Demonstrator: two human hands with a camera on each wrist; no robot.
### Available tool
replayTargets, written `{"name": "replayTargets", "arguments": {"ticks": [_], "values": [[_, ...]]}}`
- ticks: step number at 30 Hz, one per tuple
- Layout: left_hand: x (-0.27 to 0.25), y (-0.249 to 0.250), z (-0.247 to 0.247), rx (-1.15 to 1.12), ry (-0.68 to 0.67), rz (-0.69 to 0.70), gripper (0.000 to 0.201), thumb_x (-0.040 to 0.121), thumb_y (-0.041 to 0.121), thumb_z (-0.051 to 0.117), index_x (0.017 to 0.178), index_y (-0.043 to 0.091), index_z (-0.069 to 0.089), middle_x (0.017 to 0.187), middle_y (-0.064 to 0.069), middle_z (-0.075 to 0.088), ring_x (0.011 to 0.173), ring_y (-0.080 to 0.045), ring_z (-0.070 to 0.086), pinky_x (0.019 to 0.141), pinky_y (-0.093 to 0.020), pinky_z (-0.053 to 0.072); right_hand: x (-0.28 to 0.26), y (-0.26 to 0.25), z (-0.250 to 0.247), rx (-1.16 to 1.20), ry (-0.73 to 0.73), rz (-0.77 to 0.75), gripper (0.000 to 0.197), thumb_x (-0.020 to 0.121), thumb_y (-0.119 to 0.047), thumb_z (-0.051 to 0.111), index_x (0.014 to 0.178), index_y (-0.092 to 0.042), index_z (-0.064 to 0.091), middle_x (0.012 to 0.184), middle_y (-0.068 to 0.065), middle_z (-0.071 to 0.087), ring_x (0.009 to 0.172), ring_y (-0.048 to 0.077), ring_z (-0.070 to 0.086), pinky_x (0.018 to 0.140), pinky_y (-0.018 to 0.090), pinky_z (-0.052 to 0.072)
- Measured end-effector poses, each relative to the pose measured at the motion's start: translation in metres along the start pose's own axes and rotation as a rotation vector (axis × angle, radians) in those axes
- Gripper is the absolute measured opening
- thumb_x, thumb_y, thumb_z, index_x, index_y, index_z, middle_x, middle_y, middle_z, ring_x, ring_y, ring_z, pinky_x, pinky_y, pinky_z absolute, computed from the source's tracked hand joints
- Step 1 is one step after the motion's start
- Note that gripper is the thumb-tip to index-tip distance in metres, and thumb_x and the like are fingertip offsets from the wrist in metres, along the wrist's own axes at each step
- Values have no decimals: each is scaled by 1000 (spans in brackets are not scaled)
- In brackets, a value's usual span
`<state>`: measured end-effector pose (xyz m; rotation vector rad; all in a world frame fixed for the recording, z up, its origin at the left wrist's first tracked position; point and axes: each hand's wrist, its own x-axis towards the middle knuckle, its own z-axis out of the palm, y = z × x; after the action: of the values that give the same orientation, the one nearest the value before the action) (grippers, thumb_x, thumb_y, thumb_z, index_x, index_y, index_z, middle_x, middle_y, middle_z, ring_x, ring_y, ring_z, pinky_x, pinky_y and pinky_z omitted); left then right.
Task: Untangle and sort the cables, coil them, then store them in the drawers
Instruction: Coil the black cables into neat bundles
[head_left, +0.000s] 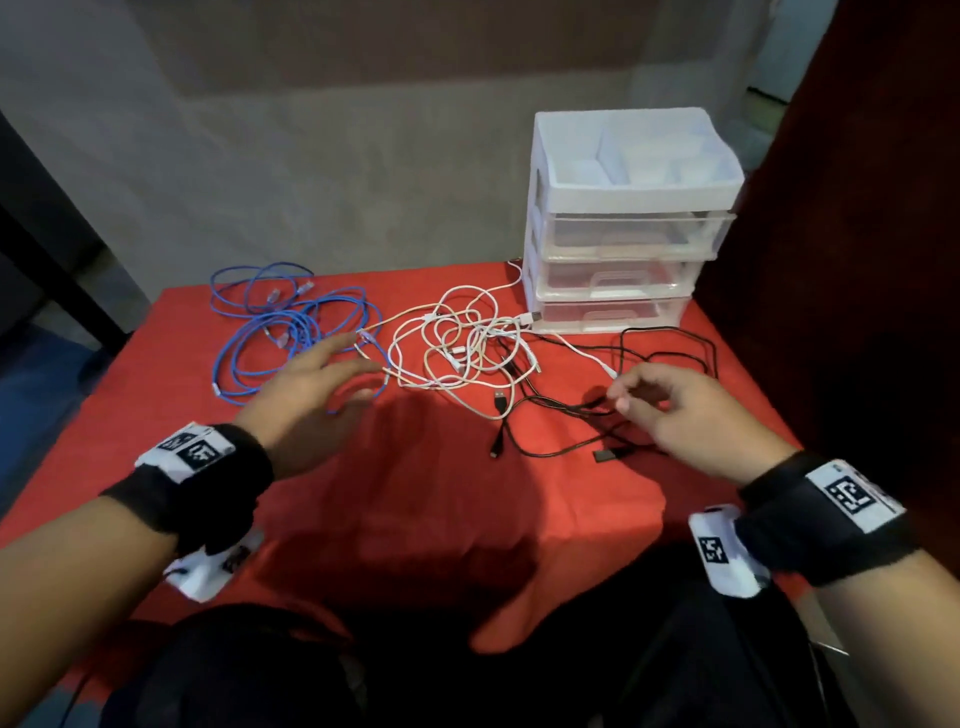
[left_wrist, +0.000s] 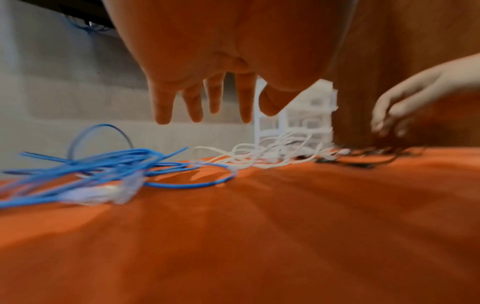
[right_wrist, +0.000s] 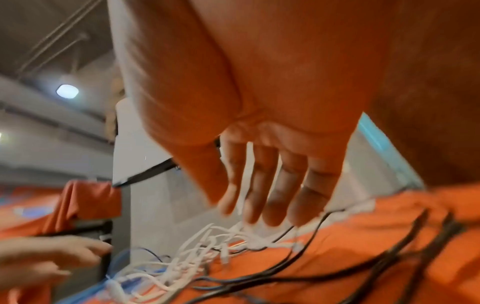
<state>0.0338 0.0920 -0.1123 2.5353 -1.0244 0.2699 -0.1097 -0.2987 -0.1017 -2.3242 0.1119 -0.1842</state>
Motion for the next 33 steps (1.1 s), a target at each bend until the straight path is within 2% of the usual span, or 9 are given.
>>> {"name": "replayTargets", "arguments": {"ticks": [4, 7, 10, 15, 19, 22, 25, 28, 33], "values": [[-16, 58, 16, -225, 23, -16, 45, 93, 47, 46, 120, 20, 70, 132, -2, 57, 123, -11, 53, 107, -8, 27, -11, 15, -7, -477, -272, 68, 20, 85, -23, 76, 102, -30, 68, 99, -9, 57, 97, 16, 55, 96, 33, 44], [-18, 92, 34, -353, 14, -44, 41, 93, 47, 49, 116, 22, 71, 121, 5, 62, 118, -6, 56, 108, -12, 32, -14, 10, 7, -608, -286, 99, 22, 83, -25, 71, 99, -34, 60, 101, -10, 53, 106, 23, 53, 95, 40, 48], [-21, 119, 54, -478, 12, -130, 37, 91, 47, 52, 110, 24, 73, 114, 9, 68, 114, -2, 60, 106, -22, 41, -12, -4, 17, -597, -249, 109, 17, 85, -20, 64, 89, -33, 55, 96, -7, 60, 102, 25, 62, 82, 34, 50], [-39, 160, 64, -686, 70, -309, 17, 95, 33, 59, 106, 30, 72, 104, 15, 72, 94, 6, 64, 87, -15, 45, -29, -31, 29, -545, -152, -88, 12, 88, -20, 55, 96, -27, 60, 98, 0, 68, 100, 29, 63, 80, 38, 52], [-38, 186, 51, -691, 162, -237, 29, 97, 29, 57, 124, 22, 65, 108, 7, 67, 90, 4, 61, 84, -14, 45, -50, -70, 30, -403, -63, -322, 15, 94, -21, 56, 104, -30, 61, 91, -3, 56, 89, 26, 61, 73, 41, 51], [-36, 196, 37, -655, 137, -176, 15, 102, 28, 51, 102, 25, 65, 85, 14, 65, 80, 3, 59, 78, -23, 46, -63, -97, 31, -303, -76, -471, 15, 94, -18, 58, 107, -25, 61, 88, -5, 56, 84, 22, 59, 73, 39, 49], [-39, 196, 19, -506, 96, -170, 26, 102, 36, 46, 79, 32, 57, 65, 10, 55, 63, -2, 49, 65, -31, 38, -72, -106, 26, -192, -69, -434, 17, 94, -21, 65, 105, -24, 53, 75, -6, 59, 67, 12, 54, 64, 28, 43], [-47, 181, -2, -538, 170, -240, 30, 103, 35, 47, 84, 22, 67, 60, 5, 57, 54, -8, 46, 57, -28, 37, -76, -97, 19, -129, -91, -384, 8, 95, -26, 67, 98, -23, 60, 72, -12, 61, 65, 4, 54, 62, 17, 38], [-74, 163, -14, -614, 244, -404, 29, 106, 20, 49, 90, 10, 71, 51, 26, 56, 46, 7, 49, 53, -10, 34, -74, -67, 16, -160, -118, -264, 5, 97, -27, 66, 91, -27, 64, 70, -21, 60, 64, 1, 52, 65, 25, 41]]}}
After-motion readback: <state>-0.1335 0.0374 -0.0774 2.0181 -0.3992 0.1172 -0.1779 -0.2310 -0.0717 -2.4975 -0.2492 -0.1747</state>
